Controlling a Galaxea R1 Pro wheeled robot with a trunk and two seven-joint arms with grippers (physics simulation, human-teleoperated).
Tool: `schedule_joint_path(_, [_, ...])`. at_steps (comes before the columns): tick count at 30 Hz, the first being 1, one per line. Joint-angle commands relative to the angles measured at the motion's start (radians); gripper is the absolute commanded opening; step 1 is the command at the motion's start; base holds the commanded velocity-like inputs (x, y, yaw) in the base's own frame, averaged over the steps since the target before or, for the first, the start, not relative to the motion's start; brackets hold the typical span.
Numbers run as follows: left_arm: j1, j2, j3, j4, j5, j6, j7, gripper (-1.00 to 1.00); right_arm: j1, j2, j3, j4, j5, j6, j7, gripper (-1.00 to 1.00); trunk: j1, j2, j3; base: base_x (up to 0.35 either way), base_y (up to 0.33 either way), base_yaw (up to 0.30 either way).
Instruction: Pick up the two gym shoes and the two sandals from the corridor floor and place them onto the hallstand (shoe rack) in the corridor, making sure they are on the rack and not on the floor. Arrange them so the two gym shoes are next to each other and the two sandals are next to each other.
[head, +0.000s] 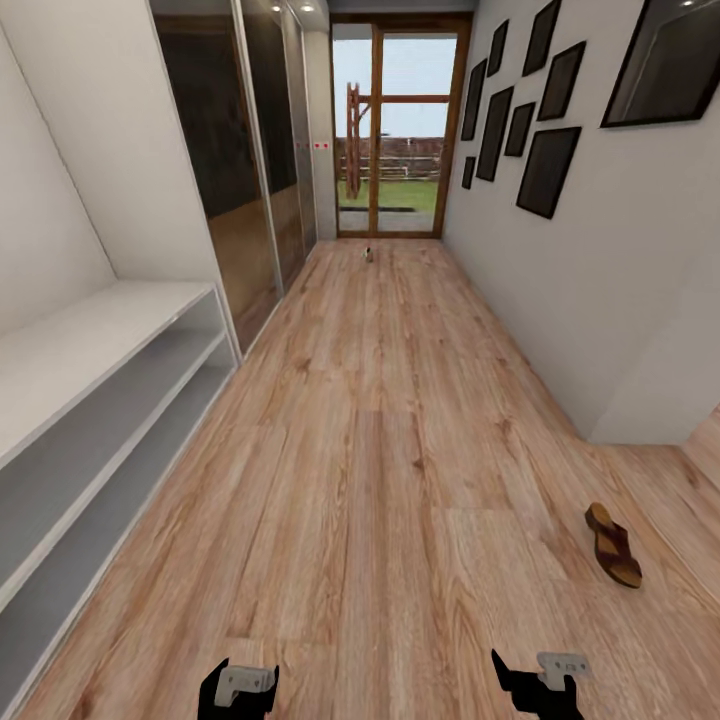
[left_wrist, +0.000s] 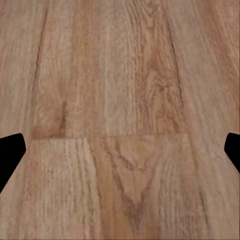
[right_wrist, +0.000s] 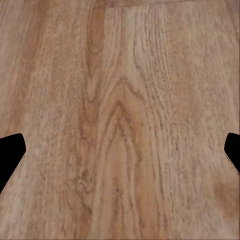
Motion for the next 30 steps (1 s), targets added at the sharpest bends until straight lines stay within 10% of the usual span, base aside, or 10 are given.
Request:
schedule_joint_path(1, [-0.001, -0.001, 0.009, 0.000, -0.006, -0.003, -0.008, 1.00, -0.001, 0.000, -0.005, 0.001, -0.008, -0.001, 0.010, 1.00, 0.000, 0.000, -0.001, 0.343, 0.000, 0.000])
schedule_joint_path(13, [-0.001, 0.001, 0.006, -0.001, 0.061, -0.004, -0.010, 1.00, -0.001, 0.000, -0.005, 0.001, -0.008, -0.001, 0.010, 1.00, 0.000, 0.000, -0.001, 0.343, 0.000, 0.000])
schedule_joint_path(30, [-0.001, 0.001, 0.005, -0.001, 0.065, -0.005, -0.011, 1.00, -0.001, 0.000, -0.005, 0.001, -0.008, -0.001, 0.010, 1.00, 0.000, 0.000, -0.001, 0.343, 0.000, 0.000])
